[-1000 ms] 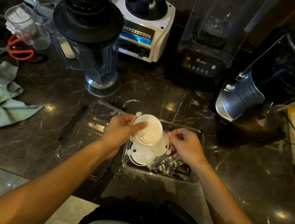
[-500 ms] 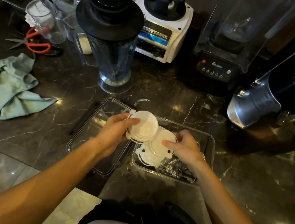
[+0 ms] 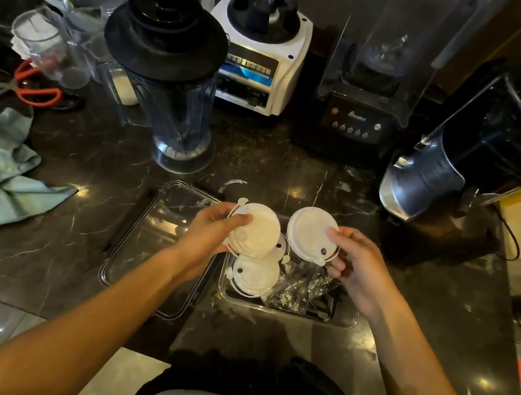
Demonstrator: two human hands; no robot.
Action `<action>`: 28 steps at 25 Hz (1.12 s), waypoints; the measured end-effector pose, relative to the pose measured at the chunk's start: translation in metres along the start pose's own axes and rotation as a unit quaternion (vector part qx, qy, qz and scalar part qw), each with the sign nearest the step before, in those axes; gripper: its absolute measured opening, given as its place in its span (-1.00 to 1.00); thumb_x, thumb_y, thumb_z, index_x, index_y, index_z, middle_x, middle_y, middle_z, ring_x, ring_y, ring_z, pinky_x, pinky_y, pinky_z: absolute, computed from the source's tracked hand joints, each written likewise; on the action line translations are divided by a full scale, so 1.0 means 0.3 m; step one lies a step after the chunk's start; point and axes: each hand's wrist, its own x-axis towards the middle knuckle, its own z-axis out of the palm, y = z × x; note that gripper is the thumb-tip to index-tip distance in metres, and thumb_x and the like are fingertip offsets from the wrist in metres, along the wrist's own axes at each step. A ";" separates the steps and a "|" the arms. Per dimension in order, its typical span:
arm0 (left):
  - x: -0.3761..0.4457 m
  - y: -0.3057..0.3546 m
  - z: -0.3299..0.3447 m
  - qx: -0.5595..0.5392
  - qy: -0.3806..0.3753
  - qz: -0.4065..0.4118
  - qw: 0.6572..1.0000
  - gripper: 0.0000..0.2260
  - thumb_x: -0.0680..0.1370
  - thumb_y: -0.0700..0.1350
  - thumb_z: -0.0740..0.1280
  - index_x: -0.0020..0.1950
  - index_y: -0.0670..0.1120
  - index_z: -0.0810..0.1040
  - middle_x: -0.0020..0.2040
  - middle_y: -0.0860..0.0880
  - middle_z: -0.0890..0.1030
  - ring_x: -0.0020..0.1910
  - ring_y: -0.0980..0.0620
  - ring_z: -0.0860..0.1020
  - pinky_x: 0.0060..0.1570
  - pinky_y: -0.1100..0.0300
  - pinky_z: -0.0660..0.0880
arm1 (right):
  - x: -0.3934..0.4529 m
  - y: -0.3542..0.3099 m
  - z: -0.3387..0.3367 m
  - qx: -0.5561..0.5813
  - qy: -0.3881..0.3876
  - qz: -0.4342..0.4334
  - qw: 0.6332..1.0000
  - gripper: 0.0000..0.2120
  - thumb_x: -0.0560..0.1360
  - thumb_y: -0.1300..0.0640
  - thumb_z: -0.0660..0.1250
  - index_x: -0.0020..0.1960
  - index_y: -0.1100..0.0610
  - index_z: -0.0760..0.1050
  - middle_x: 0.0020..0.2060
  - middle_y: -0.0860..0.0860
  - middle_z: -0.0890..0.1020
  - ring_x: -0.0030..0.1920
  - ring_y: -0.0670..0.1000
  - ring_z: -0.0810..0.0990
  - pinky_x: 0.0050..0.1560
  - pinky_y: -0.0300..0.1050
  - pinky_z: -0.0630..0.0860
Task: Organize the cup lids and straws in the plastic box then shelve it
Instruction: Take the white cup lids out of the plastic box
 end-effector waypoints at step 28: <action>-0.064 -0.035 -0.065 -0.055 -0.068 -0.013 0.996 -0.61 0.61 -0.07 0.40 0.37 -0.26 0.55 0.28 -0.29 0.63 0.30 -0.26 0.60 0.32 -0.18 0.53 | 0.052 0.047 0.252 -0.273 -0.084 -0.039 0.957 -0.76 0.56 0.08 0.49 0.06 0.26 0.60 -0.28 0.13 0.62 -0.40 -0.02 0.60 -0.32 -0.02 0.69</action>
